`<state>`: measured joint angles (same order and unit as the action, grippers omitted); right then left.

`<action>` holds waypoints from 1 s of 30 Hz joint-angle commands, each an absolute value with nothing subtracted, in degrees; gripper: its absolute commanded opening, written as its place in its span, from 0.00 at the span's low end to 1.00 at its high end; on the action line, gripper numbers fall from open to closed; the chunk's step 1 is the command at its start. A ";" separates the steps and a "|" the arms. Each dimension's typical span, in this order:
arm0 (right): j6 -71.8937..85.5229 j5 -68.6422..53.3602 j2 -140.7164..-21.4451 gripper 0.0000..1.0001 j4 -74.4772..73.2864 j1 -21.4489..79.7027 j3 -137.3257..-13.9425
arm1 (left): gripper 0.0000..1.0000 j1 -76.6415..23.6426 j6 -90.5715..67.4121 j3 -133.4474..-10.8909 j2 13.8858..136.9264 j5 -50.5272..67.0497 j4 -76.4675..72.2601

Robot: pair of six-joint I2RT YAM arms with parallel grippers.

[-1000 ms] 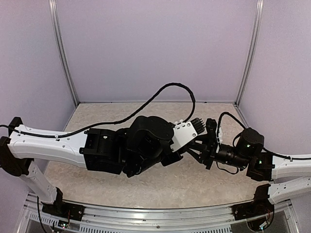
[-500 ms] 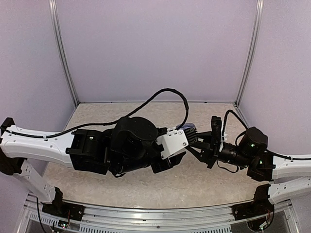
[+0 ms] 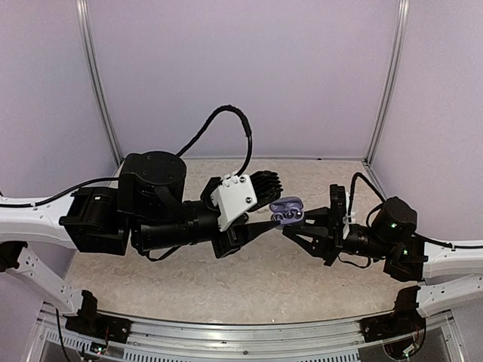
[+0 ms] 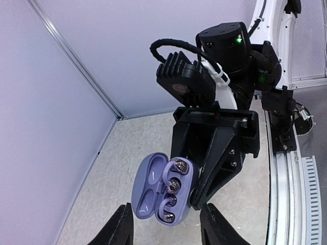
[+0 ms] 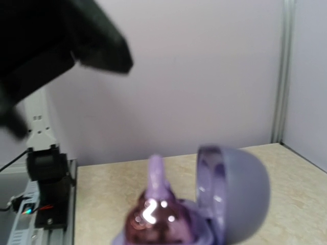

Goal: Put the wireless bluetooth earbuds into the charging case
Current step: Adjust the right earbud in the right side groove of the charging case.

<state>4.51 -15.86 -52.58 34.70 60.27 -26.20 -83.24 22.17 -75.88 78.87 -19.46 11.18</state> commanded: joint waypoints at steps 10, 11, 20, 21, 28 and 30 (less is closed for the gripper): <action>2.31 -25.40 -55.63 0.00 29.90 60.64 -30.55 | 0.27 -81.38 23.08 -80.04 79.92 -10.51 17.27; 2.31 -25.59 -55.78 0.00 29.74 60.64 -30.70 | 0.26 -81.34 23.15 -80.13 80.21 -10.40 17.31; 1.89 -26.51 -56.56 0.00 27.81 60.64 -31.86 | 0.24 -79.78 23.40 -80.55 81.45 -8.17 18.79; 1.78 -26.59 -56.62 0.00 27.63 60.64 -31.94 | 0.24 -79.59 23.46 -80.59 81.52 -8.13 18.93; 1.32 -27.22 -57.17 0.00 27.07 60.75 -32.42 | 0.22 -78.86 23.47 -80.60 82.05 -7.24 18.99; 1.22 -27.33 -57.22 0.00 27.08 60.73 -32.43 | 0.21 -78.67 23.36 -80.60 82.09 -6.80 19.05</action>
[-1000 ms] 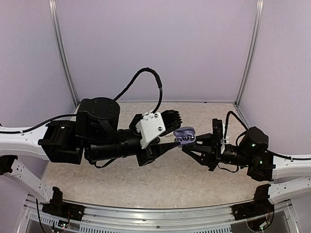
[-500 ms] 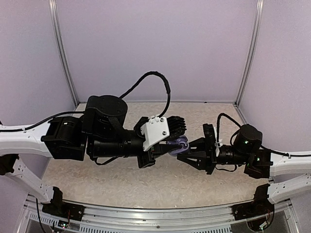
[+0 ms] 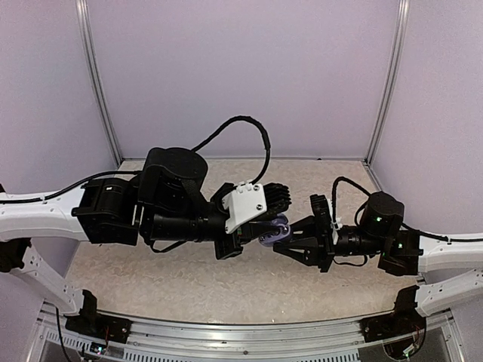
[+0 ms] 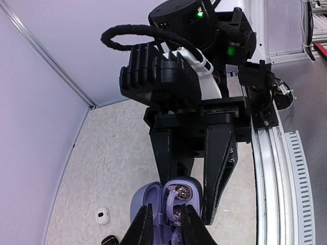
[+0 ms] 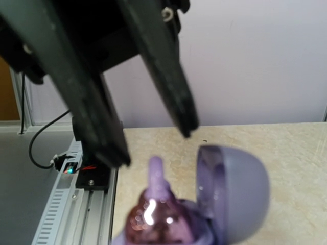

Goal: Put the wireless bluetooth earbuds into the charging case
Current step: Adjust the right earbud in the right side groove of the charging case.

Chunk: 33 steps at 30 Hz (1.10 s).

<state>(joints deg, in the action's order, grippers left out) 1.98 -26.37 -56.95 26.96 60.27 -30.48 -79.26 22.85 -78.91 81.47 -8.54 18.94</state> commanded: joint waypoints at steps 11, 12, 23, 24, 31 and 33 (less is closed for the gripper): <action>1.18 -27.51 -56.03 0.00 27.50 60.67 -32.19 | 0.15 -77.58 22.21 -79.85 82.35 -3.39 19.16; 1.20 -27.59 -55.93 0.00 27.70 60.75 -32.13 | 0.15 -77.32 22.11 -79.77 82.39 -3.16 19.16; 1.49 -28.73 -54.86 0.00 29.84 60.73 -31.29 | 0.10 -76.47 21.49 -78.92 82.69 -0.39 18.12; 1.56 -28.74 -54.91 0.00 29.88 60.73 -31.42 | 0.10 -76.48 21.45 -78.99 82.77 -0.36 18.03; 1.45 -28.50 -55.66 0.00 29.71 60.73 -31.82 | 0.09 -76.92 21.91 -79.78 83.88 -0.35 19.12; 1.45 -28.31 -55.87 0.00 29.56 60.73 -31.95 | 0.08 -77.33 22.45 -79.96 84.26 -0.35 19.64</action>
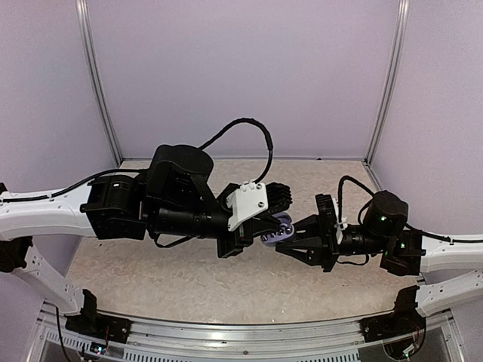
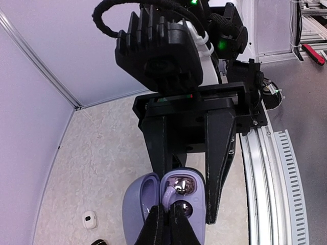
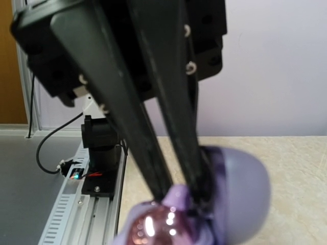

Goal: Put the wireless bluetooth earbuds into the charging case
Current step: Adjust the right earbud in the right side groove of the charging case.

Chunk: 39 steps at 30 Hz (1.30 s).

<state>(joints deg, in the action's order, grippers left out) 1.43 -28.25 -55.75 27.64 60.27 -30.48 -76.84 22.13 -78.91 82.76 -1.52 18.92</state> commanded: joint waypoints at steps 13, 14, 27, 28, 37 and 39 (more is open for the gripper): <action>1.96 -26.78 -56.09 0.00 29.64 60.65 -31.64 | 0.04 -80.77 26.77 -80.25 85.52 -1.94 21.69; 2.08 -26.54 -56.11 0.00 29.69 60.65 -31.64 | 0.04 -81.30 27.13 -80.31 85.63 -2.35 21.83; 2.54 -26.41 -56.52 0.00 29.67 60.54 -31.87 | 0.03 -82.97 27.77 -81.18 86.72 -5.77 22.59; 2.33 -26.93 -56.71 0.00 29.48 60.53 -32.09 | 0.03 -82.97 27.66 -81.21 86.85 -6.28 22.36; 1.80 -29.02 -56.76 0.00 29.44 60.57 -32.30 | 0.09 -80.26 22.96 -79.50 85.29 -10.83 16.64; 1.76 -29.18 -56.85 0.00 29.45 60.64 -32.42 | 0.09 -80.32 23.10 -79.23 84.74 -10.70 16.45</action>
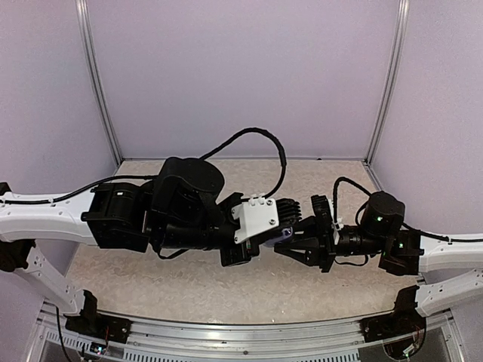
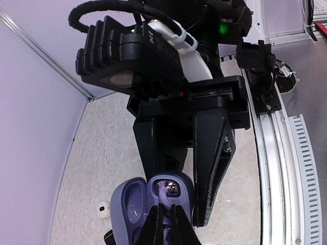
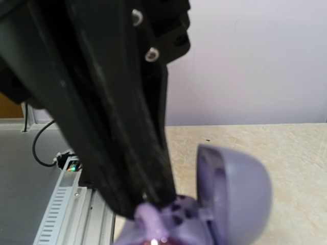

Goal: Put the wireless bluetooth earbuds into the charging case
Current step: Adjust the right earbud in the right side groove of the charging case.

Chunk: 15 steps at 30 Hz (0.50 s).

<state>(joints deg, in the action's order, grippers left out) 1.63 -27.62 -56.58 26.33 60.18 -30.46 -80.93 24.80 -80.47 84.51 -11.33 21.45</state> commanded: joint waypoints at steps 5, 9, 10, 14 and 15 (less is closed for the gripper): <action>2.09 -28.45 -56.68 0.00 29.96 60.60 -32.13 | 0.25 -80.59 23.22 -78.06 84.02 -11.00 15.02; 3.24 -27.34 -56.35 0.00 30.33 60.47 -31.55 | 0.42 -80.76 23.40 -75.64 81.55 -12.31 10.91; 3.47 -26.99 -56.21 0.00 30.40 60.46 -31.35 | 0.46 -80.89 23.71 -74.22 80.31 -11.58 9.65; 4.57 -26.42 -56.25 0.00 30.49 60.30 -31.03 | 0.66 -81.43 23.50 -68.38 74.89 -10.47 2.42; 4.77 -26.37 -56.33 0.00 30.54 60.25 -31.03 | 0.71 -81.30 22.89 -67.14 73.37 -10.24 1.16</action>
<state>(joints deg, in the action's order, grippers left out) 3.16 -26.44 -56.62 28.18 60.14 -30.48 -81.28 23.77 -70.63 79.59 -10.63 10.55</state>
